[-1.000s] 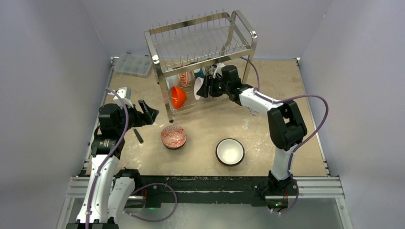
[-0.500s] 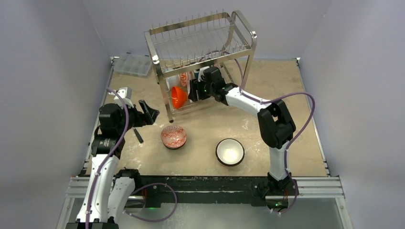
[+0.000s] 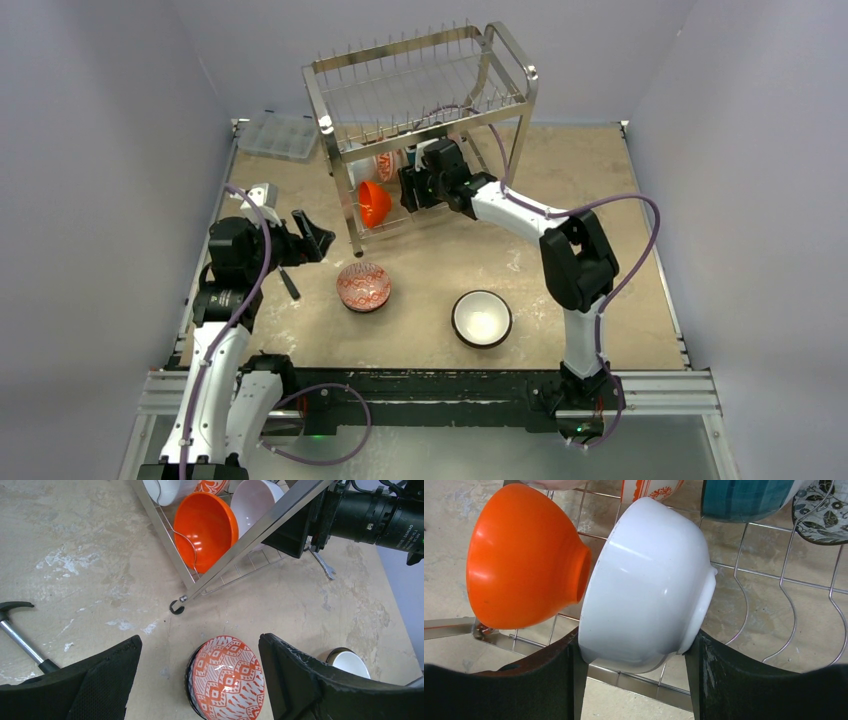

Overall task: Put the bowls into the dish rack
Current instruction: Place the bowl in the dish rack.

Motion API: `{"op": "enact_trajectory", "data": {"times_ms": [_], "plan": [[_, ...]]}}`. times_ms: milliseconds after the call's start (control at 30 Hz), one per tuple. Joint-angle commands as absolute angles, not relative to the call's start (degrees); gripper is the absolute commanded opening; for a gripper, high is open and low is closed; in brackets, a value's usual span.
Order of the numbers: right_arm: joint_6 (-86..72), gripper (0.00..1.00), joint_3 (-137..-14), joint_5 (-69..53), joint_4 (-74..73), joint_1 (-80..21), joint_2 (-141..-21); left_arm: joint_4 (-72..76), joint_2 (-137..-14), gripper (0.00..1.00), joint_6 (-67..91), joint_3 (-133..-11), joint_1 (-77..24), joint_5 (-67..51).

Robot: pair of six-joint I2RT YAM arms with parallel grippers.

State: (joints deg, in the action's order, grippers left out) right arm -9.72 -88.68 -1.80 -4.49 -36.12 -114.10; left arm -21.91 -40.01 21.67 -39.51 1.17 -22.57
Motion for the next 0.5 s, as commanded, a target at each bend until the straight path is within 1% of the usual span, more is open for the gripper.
{"op": "enact_trajectory", "data": {"times_ms": [0,233,267,300,333,367,400,467], "plan": [[-6.30,0.00,-90.74,-0.91,-6.83,-36.56,-114.13,-19.47,-40.21,0.86,21.09,-39.42,1.63,-23.61],[-5.21,0.00,-91.53,-3.33,-6.61,-37.80,-115.38,-19.52,-40.37,0.86,21.10,-39.48,1.59,-23.32],[-5.07,0.02,-91.69,-3.45,-6.66,-37.94,-115.53,-19.62,-40.42,0.86,21.09,-39.53,1.58,-23.31],[-4.92,0.05,-91.94,-3.63,-6.90,-38.07,-115.71,-19.64,-40.36,0.86,21.12,-39.58,1.58,-23.25],[-4.71,0.11,-92.09,-3.79,-6.95,-38.12,-115.82,-19.63,-40.42,0.86,21.10,-39.55,1.58,-23.27],[-4.64,0.19,-92.11,-4.01,-6.88,-38.14,-115.86,-19.59,-40.42,0.86,21.05,-39.57,1.64,-23.16],[-4.53,0.29,-92.11,-4.37,-6.72,-38.17,-115.77,-19.63,-40.42,0.86,21.09,-39.58,1.59,-23.12],[-4.71,0.41,-91.96,-4.69,-6.40,-38.14,-115.53,-19.61,-40.47,0.86,21.22,-39.55,1.61,-23.03]]}}
